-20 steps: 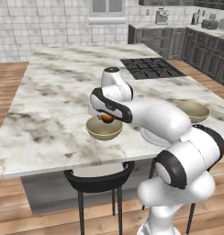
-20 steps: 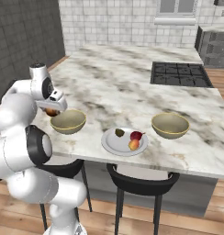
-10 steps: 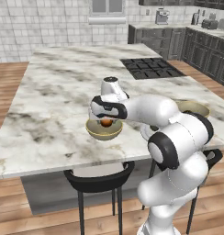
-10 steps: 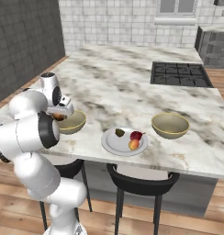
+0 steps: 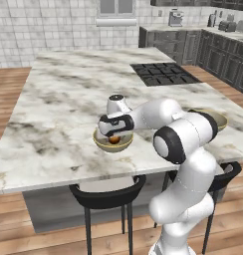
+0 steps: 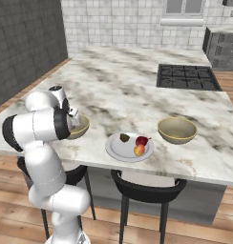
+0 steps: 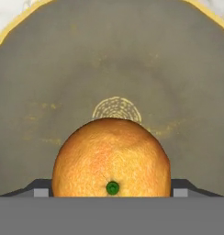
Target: Take the fruits from the plate on the dining counter and place two fruits in each bowl.
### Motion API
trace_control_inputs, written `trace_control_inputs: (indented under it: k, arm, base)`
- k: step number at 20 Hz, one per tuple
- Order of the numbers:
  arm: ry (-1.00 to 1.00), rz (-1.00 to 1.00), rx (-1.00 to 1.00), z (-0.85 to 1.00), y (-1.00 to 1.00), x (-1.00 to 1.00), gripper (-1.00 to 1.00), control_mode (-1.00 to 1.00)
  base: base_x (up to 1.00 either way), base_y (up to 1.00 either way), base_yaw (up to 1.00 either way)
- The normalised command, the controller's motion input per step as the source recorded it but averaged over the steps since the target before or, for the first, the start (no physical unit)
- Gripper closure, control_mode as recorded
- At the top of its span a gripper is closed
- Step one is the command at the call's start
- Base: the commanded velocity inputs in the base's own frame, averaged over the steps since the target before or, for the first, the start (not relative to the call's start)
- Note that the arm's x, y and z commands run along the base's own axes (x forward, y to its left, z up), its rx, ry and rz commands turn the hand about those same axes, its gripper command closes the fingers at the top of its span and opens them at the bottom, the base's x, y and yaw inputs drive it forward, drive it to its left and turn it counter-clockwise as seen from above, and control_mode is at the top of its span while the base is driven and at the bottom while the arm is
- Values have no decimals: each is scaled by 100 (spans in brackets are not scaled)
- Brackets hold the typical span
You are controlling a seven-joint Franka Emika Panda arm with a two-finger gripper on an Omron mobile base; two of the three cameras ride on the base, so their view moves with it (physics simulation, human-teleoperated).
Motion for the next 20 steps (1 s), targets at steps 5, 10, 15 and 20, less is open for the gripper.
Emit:
trace_control_inputs:
  k: [5,10,15,20]
  arm:
    - [0,3,-3,-44,0,15,-100,-100]
    - [1,0,0,0,0,0,-100,-100]
    - [0,0,0,9,0,0,-100,-100]
    - [0,0,0,71,-8,-20,-100,-100]
  base:
    - [0,0,0]
    - [0,0,0]
    - [0,0,0]
    - [0,0,0]
